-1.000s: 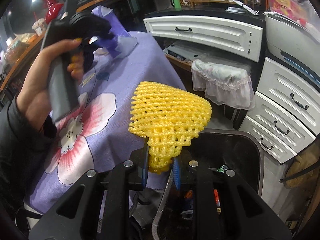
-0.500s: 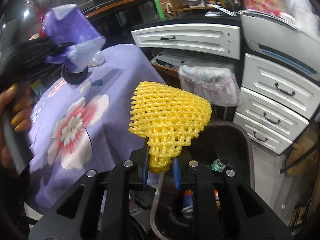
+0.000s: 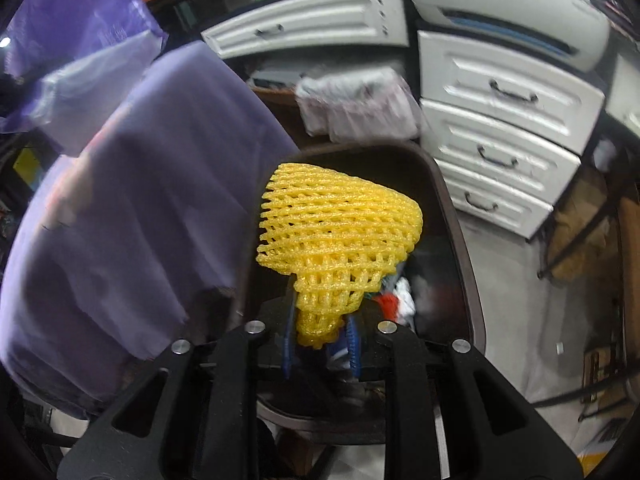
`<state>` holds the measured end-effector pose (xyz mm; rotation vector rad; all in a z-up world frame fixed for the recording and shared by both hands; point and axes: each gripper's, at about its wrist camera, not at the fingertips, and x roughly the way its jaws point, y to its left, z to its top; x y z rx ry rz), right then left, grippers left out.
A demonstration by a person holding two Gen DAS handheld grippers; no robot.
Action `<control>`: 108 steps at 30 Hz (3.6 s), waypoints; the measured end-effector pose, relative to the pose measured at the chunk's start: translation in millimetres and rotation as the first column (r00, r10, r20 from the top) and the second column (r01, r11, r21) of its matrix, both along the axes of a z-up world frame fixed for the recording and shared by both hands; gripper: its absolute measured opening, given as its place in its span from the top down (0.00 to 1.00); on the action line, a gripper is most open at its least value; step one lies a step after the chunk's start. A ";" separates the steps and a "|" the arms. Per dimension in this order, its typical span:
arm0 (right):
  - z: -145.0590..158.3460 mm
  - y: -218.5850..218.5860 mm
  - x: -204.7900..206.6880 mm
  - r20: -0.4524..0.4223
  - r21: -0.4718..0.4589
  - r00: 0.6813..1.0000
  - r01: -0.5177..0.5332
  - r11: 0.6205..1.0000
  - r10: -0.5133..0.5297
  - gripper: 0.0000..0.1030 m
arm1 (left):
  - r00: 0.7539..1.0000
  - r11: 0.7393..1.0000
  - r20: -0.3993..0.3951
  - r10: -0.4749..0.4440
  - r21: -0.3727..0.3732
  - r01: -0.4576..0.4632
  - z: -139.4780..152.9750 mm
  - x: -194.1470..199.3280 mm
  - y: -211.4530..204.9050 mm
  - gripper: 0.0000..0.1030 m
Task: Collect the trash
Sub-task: 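Carry both items over the bin and open the right gripper to drop the yellow net, then lower the purple bag into the bin and open the left gripper, then move both grippers back over the table, then close the right gripper on the red paper cup with black lid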
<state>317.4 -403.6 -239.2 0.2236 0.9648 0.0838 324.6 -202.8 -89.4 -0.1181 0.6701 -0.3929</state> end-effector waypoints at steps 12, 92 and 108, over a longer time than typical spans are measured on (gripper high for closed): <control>-34.1 -21.0 -24.2 -0.050 0.006 0.993 0.107 0.994 -0.106 0.39 | 0.987 0.988 -0.130 -0.096 0.105 0.110 -65.9 -17.0 -51.1 0.86; 193.4 408.2 241.5 -0.059 -0.292 0.596 -0.778 0.557 0.801 0.18 | 0.992 0.905 -0.025 0.126 0.412 -0.105 -2.3 11.0 269.8 0.05; 119.8 510.6 320.5 -0.530 -0.381 0.464 -0.878 0.289 0.710 0.17 | 0.979 0.918 -0.087 0.185 0.370 -0.141 -17.2 50.0 308.0 0.05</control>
